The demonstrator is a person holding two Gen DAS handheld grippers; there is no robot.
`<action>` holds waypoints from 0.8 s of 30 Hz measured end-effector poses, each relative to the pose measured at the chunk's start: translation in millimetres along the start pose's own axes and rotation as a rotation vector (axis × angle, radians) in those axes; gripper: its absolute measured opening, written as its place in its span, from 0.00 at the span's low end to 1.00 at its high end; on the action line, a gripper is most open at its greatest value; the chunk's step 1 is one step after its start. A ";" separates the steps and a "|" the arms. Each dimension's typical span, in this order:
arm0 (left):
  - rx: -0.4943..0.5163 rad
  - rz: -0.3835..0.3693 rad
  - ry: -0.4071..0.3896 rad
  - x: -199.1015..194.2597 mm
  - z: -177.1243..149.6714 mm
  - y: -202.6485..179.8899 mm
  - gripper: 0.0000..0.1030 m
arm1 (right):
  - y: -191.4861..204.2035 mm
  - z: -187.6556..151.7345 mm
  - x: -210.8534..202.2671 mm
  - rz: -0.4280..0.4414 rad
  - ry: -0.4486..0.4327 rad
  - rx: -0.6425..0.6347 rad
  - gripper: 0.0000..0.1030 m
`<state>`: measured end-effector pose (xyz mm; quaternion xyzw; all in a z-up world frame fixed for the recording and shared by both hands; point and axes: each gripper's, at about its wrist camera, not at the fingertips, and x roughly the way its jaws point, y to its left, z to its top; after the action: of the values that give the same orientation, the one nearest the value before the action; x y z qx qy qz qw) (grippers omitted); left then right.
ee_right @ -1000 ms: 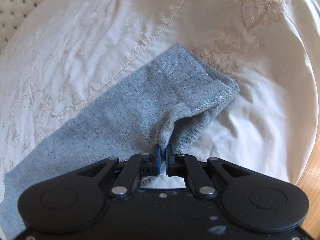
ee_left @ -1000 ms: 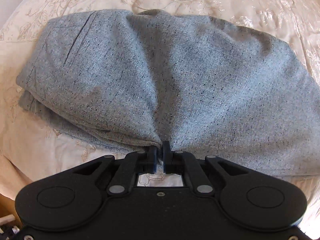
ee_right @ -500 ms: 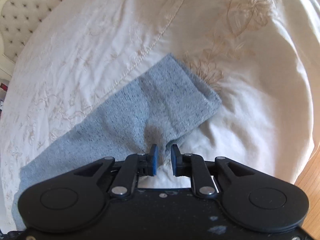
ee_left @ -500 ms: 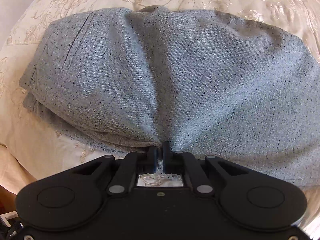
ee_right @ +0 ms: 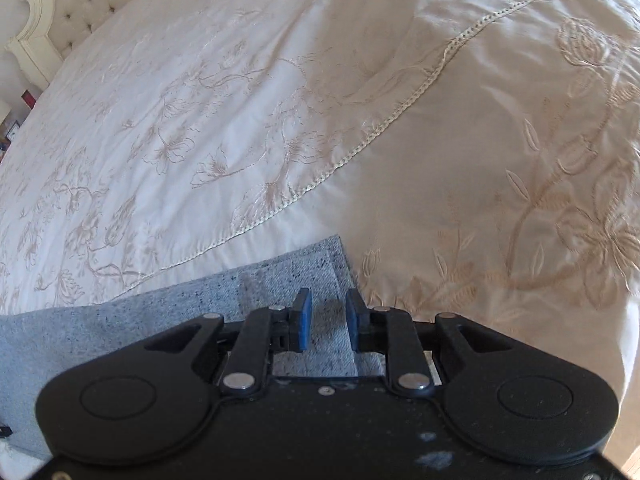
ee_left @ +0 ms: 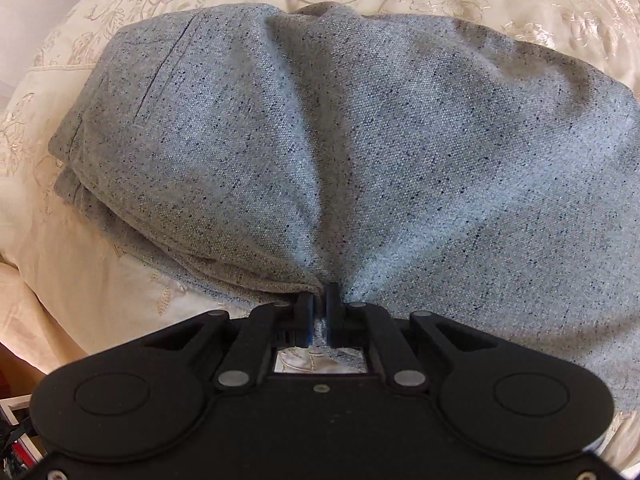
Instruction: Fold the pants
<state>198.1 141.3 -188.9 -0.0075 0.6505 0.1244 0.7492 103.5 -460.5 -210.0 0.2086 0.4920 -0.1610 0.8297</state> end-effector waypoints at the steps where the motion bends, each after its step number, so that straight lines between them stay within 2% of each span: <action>1: -0.004 0.005 0.000 3.5 0.2 -2.6 0.07 | -0.9 2.4 3.6 0.000 0.004 -0.009 0.21; 10: -0.019 0.028 0.006 0.2 0.0 -5.5 0.07 | -2.1 20.3 22.0 0.090 0.030 -0.071 0.23; 11: -0.021 0.028 0.007 -0.1 0.7 -5.4 0.07 | -1.7 21.3 23.1 0.101 0.038 -0.077 0.19; 12: -0.023 0.027 0.005 -1.6 1.0 -5.2 0.07 | -0.2 21.9 23.4 0.100 0.042 -0.090 0.06; 14: -0.029 0.021 -0.002 -3.7 0.8 -3.8 0.07 | 3.8 23.4 20.1 0.104 0.039 -0.128 0.04; 18: -0.037 0.013 -0.014 -3.9 -0.6 -1.7 0.07 | 13.0 34.5 4.9 0.073 -0.072 -0.202 0.04; 19: -0.040 0.012 -0.015 -3.9 -0.7 -1.0 0.07 | 11.9 38.5 7.8 0.064 -0.070 -0.198 0.04; 22: -0.044 0.005 -0.018 -3.8 -1.8 2.4 0.07 | 11.5 39.1 26.4 0.041 0.006 -0.213 0.06; 24: -0.045 -0.003 -0.023 -3.9 -3.5 5.3 0.07 | 12.6 38.6 25.1 0.000 0.005 -0.204 0.13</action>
<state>193.1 145.2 -184.8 -0.0241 0.6389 0.1380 0.7564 150.0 -470.7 -213.3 0.1235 0.5080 -0.1095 0.8454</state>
